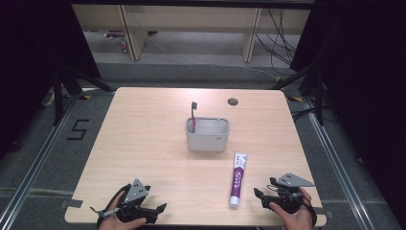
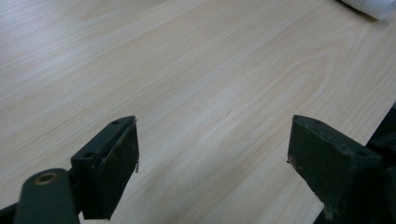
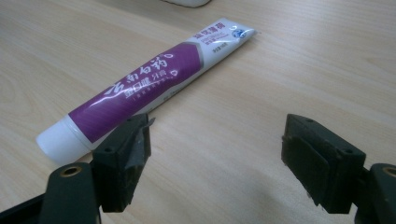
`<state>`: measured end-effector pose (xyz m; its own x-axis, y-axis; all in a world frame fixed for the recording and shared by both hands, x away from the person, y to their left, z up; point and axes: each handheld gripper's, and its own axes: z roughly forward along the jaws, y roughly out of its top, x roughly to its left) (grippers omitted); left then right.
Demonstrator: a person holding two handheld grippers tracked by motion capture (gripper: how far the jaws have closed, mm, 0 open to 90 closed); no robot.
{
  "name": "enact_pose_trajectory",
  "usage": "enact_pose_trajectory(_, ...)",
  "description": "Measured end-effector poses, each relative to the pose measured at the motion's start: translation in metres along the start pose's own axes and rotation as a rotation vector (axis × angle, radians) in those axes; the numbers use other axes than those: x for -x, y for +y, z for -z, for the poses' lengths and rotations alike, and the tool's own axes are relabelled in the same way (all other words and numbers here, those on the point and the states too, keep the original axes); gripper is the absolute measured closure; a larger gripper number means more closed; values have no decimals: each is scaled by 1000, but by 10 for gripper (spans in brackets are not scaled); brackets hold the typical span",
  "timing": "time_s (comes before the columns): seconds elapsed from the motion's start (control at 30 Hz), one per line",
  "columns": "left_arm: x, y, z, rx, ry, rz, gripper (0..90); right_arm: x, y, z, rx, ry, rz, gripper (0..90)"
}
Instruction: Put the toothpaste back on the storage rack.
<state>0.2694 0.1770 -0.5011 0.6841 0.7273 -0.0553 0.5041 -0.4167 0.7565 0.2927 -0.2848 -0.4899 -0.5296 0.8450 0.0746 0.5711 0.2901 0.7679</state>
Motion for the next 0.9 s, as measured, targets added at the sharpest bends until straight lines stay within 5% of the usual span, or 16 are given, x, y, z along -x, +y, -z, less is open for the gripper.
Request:
enact_pose_trajectory(0.27,4,-3,-1,-11,-9,-12,161,3,1,-1,-20,-11,-1,250)
enact_pose_trajectory(0.5,3,-3,-1,-16,1,-20,162,-2,10,-1,-50,0,-53,250)
enact_pose_trajectory(0.57,2,-3,-2,-26,3,-27,162,-3,19,-2,-34,7,-21,251)
enact_pose_trajectory(0.6,2,-3,-2,-26,3,-27,161,-6,22,-1,-31,12,-50,253)
enact_pose_trajectory(0.63,1,-3,-1,-24,6,-35,161,-3,26,-2,-17,6,-3,255)
enact_pose_trajectory(0.67,4,-3,-2,-5,-5,-7,162,-4,28,-2,-17,10,-1,264)
enact_pose_trajectory(0.9,3,-2,-3,-24,-7,-25,161,-16,43,-19,-88,22,21,292)
